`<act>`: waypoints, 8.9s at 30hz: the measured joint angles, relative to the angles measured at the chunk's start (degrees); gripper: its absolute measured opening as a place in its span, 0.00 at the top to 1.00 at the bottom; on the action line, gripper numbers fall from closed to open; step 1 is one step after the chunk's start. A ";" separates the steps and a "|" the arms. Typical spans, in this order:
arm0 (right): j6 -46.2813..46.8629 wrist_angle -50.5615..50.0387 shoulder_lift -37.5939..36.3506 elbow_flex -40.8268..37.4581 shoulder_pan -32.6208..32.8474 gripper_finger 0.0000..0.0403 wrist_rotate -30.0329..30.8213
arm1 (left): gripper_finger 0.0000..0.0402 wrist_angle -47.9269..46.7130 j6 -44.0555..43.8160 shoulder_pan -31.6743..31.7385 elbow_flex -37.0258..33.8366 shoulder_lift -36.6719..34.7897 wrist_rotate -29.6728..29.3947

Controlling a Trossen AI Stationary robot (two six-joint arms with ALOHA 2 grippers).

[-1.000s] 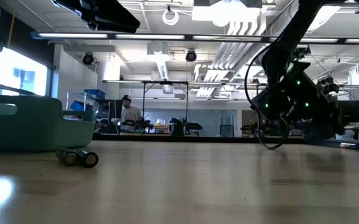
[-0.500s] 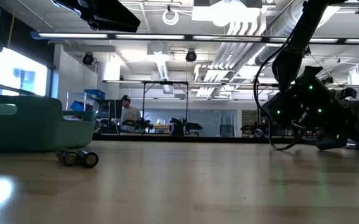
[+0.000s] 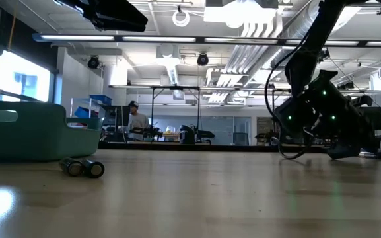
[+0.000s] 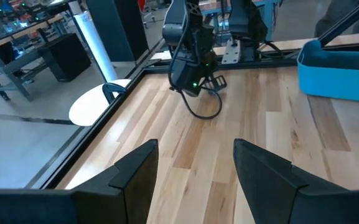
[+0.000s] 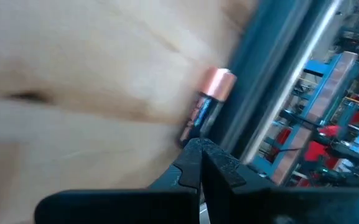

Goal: Sort batteries
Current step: Put the black battery into the blue bin

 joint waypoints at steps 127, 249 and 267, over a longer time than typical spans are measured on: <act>2.14 27.40 -20.01 27.30 67.47 0.55 10.34 | 0.50 -22.43 -1.54 -9.16 10.14 7.85 14.92; 52.91 -1.00 -12.49 36.81 85.82 0.43 9.30 | 0.47 -28.33 -10.10 -11.54 15.60 35.74 23.92; 18.42 28.89 -9.71 36.63 83.68 0.43 24.44 | 0.86 -19.06 -4.83 -7.51 14.40 41.68 28.22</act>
